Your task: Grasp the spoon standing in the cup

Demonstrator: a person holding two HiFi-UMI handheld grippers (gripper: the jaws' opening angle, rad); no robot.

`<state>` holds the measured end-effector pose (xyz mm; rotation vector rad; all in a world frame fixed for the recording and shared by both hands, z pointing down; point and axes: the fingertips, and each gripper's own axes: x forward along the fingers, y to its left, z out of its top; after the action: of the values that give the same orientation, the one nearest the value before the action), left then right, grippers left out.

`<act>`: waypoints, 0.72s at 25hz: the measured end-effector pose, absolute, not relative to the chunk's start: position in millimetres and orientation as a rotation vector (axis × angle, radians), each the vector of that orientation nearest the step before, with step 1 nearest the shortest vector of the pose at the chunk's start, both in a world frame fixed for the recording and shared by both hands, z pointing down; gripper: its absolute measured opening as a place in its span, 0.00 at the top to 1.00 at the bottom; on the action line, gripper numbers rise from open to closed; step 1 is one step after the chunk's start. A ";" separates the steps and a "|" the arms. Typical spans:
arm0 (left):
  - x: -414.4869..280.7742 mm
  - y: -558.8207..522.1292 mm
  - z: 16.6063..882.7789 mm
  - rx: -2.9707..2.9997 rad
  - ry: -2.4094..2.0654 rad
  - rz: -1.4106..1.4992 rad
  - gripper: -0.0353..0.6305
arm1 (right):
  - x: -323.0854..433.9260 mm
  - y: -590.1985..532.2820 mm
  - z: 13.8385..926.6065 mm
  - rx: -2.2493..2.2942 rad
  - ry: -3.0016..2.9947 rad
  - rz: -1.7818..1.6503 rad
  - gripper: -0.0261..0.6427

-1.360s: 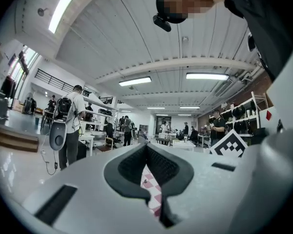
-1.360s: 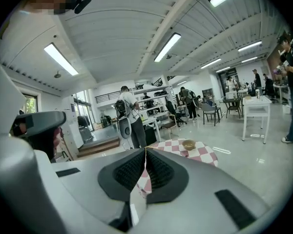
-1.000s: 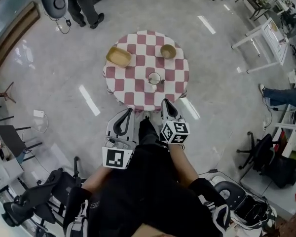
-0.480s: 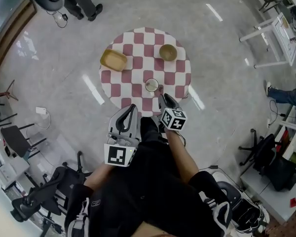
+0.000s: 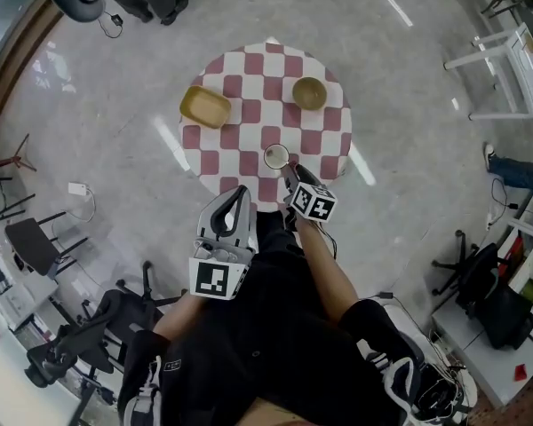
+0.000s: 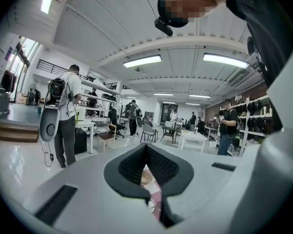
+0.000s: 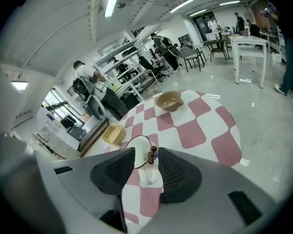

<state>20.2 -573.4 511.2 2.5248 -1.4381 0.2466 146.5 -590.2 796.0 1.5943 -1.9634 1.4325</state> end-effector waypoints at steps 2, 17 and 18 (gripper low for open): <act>18.6 -573.6 512.7 2.523 -1.445 0.258 0.93 | 146.3 -592.2 800.1 1.600 -1.955 1.442 0.72; 0.3 -562.3 508.2 2.482 -1.507 0.208 0.93 | 142.7 -594.8 806.1 1.614 -1.968 1.386 0.86; -2.6 -559.2 508.2 2.488 -1.509 0.224 0.93 | 142.9 -595.2 803.4 1.621 -1.975 1.367 0.86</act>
<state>-2.6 -559.2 508.2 2.4879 -1.5093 0.2244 142.9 -595.2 803.4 1.6211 -1.9746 1.3669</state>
